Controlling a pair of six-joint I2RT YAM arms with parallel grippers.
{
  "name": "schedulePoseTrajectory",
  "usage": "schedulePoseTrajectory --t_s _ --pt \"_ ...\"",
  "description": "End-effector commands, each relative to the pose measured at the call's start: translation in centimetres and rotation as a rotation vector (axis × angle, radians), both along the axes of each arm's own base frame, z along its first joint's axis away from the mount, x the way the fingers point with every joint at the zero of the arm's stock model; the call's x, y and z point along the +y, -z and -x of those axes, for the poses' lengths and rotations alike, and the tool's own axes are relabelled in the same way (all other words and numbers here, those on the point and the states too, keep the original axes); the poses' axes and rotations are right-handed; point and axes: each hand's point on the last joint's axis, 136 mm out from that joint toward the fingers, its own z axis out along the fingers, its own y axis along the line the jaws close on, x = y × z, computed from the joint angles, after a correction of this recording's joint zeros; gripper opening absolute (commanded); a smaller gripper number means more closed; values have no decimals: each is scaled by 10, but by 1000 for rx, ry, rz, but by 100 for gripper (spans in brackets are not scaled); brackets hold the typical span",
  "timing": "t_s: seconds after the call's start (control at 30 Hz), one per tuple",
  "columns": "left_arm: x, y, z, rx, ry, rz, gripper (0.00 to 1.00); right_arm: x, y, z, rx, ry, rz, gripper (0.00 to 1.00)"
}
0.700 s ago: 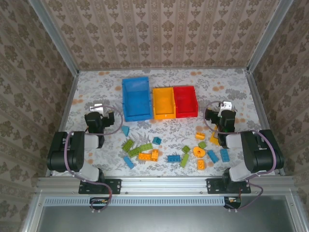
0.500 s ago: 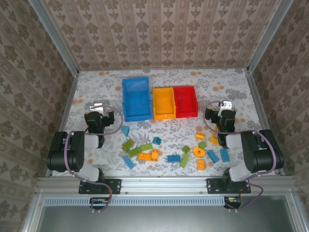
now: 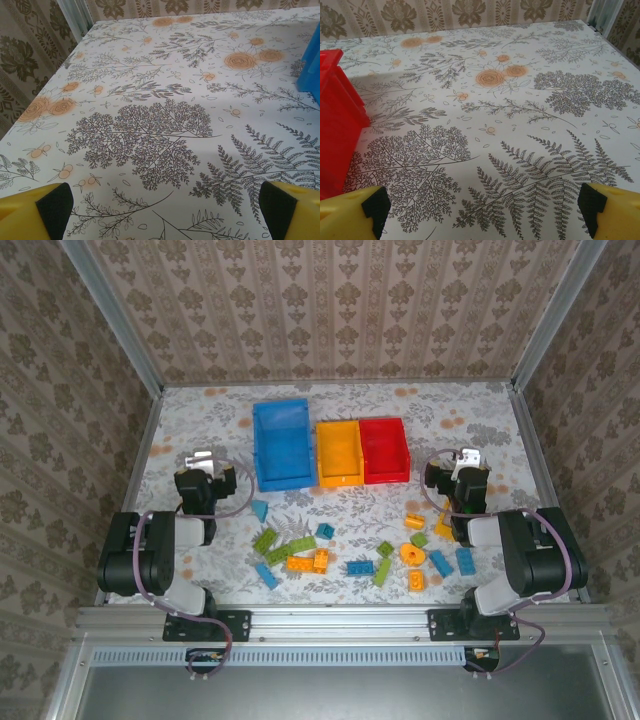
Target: Sort the legos into containers by color
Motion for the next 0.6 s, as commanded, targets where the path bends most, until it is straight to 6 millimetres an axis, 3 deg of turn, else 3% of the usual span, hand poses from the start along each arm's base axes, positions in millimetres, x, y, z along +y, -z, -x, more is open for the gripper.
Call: schedulePoseTrajectory --t_s 0.0,0.1,0.23,0.4,0.57 --pt "4 -17 -6 -50 -9 -23 100 0 -19 -6 -70 7 10 100" --pt "8 -42 0 -47 -70 -69 100 -5 -39 4 -84 42 24 100" --pt "4 -88 8 -110 -97 -78 100 -14 -88 16 -161 102 27 100" --pt "-13 -156 21 -207 -90 -67 100 -24 -166 34 -232 181 9 100" --pt "-45 -223 39 -307 -6 -49 100 -16 -260 63 -262 194 -111 100"
